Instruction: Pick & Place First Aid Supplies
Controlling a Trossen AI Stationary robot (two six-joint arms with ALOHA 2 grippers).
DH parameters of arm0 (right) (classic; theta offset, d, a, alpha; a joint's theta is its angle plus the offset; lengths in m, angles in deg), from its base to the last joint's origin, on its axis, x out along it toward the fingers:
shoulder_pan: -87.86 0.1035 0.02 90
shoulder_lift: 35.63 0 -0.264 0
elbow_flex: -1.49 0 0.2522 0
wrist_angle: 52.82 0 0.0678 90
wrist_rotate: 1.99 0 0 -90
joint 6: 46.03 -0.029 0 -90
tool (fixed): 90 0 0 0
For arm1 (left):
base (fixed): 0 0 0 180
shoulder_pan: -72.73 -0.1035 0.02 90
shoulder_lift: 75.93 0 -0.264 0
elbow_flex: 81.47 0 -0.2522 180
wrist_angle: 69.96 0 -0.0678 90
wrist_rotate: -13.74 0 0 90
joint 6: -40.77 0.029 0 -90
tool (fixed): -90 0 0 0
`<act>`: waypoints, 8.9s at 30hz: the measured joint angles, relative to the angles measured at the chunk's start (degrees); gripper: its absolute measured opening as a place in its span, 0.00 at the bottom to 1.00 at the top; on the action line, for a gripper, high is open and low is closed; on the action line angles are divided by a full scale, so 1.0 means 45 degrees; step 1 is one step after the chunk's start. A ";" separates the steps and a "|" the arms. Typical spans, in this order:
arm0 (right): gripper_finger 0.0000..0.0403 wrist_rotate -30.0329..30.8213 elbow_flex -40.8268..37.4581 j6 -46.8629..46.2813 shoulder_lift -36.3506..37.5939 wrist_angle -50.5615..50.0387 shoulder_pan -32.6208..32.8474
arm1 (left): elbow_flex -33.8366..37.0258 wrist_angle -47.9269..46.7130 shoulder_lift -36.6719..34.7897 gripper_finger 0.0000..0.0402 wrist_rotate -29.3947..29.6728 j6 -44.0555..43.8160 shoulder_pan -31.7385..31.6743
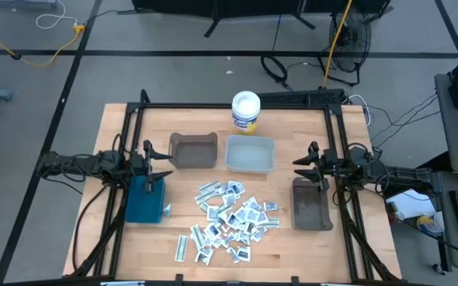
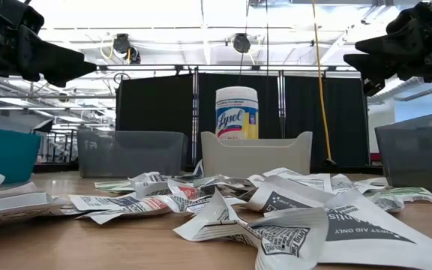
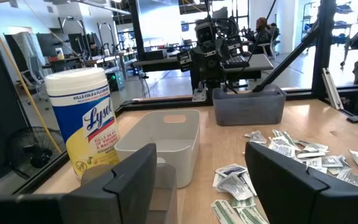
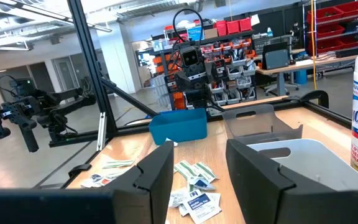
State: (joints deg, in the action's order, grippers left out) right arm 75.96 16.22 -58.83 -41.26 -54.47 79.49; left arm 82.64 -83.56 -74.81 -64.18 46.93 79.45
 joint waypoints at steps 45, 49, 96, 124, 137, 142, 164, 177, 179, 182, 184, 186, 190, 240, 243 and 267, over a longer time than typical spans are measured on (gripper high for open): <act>0.35 0.0000 0.0000 0.0000 -0.0004 -0.0002 -0.0004 | 0.0004 0.0000 -0.0002 0.62 0.0000 0.0000 0.0000; 0.35 0.0000 0.0000 0.0000 -0.0005 0.0001 -0.0002 | 0.0002 0.0000 0.0001 0.62 0.0002 0.0005 0.0000; 0.35 -0.0028 0.0000 -0.1051 -0.0264 0.2880 -0.0038 | 0.0010 0.2480 -0.0002 0.62 0.4402 -0.4208 0.0010; 0.35 -0.1923 0.0926 0.1481 -0.2316 0.4044 -0.0029 | -0.1052 0.2788 0.0911 0.62 -0.0052 -0.2444 0.0019; 0.35 -0.2056 0.4260 0.4281 -0.4344 0.2549 -0.0034 | -0.6220 0.2449 0.6836 0.62 -0.0107 0.1524 0.0010; 0.35 -0.2021 0.4254 0.4579 -0.5259 0.2479 -0.0034 | -0.6827 0.1620 0.8200 0.62 -0.0018 0.0631 0.0034; 0.35 0.0446 0.7902 0.5987 -1.1288 -0.1497 0.0654 | -0.9073 -0.3948 1.3470 0.62 0.0895 -0.2711 0.1140; 0.35 0.3959 0.7898 0.7814 -1.3890 0.0702 0.3057 | -0.9235 -0.3820 1.6290 0.62 0.0691 -0.5339 0.2646; 0.35 0.4127 0.7895 0.7831 -1.4028 0.0672 0.3164 | -0.9371 -0.3695 1.6853 0.62 0.0813 -0.5482 0.2760; 0.35 0.4390 0.7892 0.8093 -1.4088 0.0808 0.3299 | -0.9570 -0.3677 1.7662 0.62 0.0962 -0.5763 0.2758; 0.35 0.4377 0.7892 0.8116 -1.4018 0.0785 0.3313 | -0.9627 -0.3677 1.8166 0.62 0.0919 -0.6055 0.2670; 0.35 0.4347 0.7892 0.8116 -1.3973 0.0818 0.3318 | -0.9632 -0.3687 1.8550 0.62 0.0740 -0.6615 0.2529; 0.35 0.4347 0.7892 0.8179 -1.3911 0.0789 0.3424 | -0.9646 -0.3698 1.9379 0.62 0.0366 -0.7958 0.2267; 0.35 0.4336 0.7892 0.8670 -1.3916 0.0472 0.4066 | -1.0681 -0.6115 2.1180 0.35 -0.0476 -0.9415 0.2356; 0.35 0.4337 0.7892 0.8578 -1.3916 0.0473 0.4066 | -1.0676 -0.6098 2.1182 0.32 -0.0476 -0.9465 0.2356; 0.35 0.4337 0.7892 0.8420 -1.3916 0.0483 0.4061 | -1.0671 -0.5973 2.1214 0.71 -0.1284 -0.9304 0.2200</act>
State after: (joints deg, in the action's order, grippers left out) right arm 95.47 51.74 -20.94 -103.88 -52.29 97.77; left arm 34.62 -110.43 20.65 -69.96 5.06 89.35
